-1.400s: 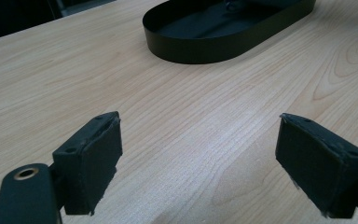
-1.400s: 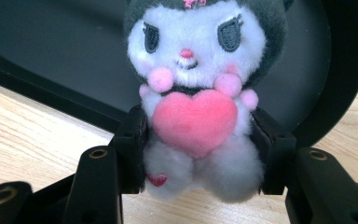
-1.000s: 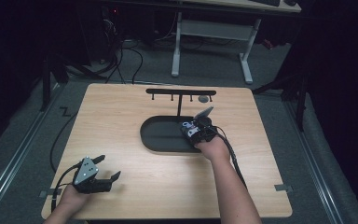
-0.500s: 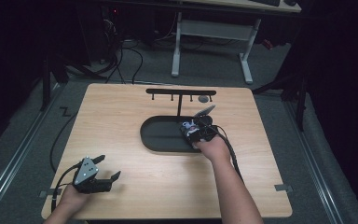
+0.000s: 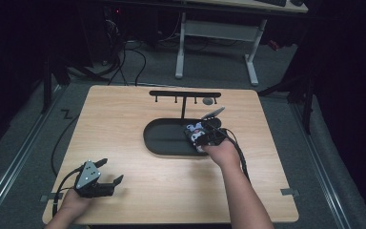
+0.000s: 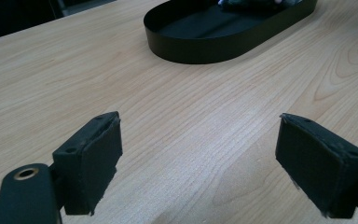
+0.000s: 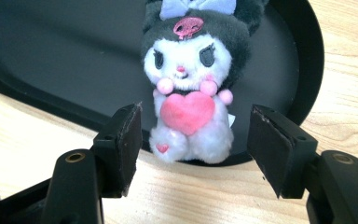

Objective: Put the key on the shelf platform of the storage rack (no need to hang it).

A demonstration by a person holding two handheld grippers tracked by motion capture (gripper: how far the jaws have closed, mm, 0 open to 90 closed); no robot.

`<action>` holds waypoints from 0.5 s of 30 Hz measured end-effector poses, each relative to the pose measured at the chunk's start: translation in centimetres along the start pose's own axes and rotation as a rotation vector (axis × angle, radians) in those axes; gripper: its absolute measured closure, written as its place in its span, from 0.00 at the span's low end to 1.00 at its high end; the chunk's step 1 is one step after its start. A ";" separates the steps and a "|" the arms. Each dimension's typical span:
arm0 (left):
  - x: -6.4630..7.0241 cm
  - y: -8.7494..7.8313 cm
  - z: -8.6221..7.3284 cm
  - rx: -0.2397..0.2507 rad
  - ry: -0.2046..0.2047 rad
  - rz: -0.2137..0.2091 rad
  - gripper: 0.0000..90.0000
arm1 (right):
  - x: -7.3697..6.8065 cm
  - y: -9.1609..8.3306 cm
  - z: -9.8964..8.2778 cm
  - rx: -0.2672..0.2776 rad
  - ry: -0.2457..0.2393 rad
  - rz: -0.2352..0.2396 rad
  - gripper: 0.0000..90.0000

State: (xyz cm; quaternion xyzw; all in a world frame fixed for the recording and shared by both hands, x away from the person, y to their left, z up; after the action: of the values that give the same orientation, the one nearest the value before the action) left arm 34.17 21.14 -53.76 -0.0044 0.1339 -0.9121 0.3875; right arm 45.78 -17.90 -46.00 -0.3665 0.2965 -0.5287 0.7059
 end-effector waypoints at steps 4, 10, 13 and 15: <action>0.0 0.0 0.0 0.000 0.001 0.000 0.17 | -0.1 -0.5 -0.1 0.008 -0.008 0.006 0.40; 0.0 0.0 0.0 -0.002 0.002 -0.001 0.17 | -0.2 -1.2 -0.5 0.023 -0.016 0.012 0.39; 0.0 0.0 0.0 -0.003 0.001 0.000 0.17 | -0.1 -1.6 -0.9 0.034 -0.022 0.017 0.38; 0.0 0.0 0.0 -0.004 0.001 0.000 0.17 | 0.0 -1.7 -1.1 0.042 -0.017 0.020 0.38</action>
State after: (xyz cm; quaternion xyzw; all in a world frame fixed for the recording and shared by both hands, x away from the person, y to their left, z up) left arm 34.18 21.12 -53.77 -0.0045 0.1358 -0.9119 0.3872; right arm 43.97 -18.41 -45.22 -0.3531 0.2827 -0.5246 0.7212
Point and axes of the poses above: each handheld gripper's, and its own axes: y roughly forward along the jaws, z roughly out of its top, x roughly to its right, the point moved 2 cm from there along y, roughly forward along the jaws, and after that the axes turned 12 degrees about x, right-handed, at the moved point
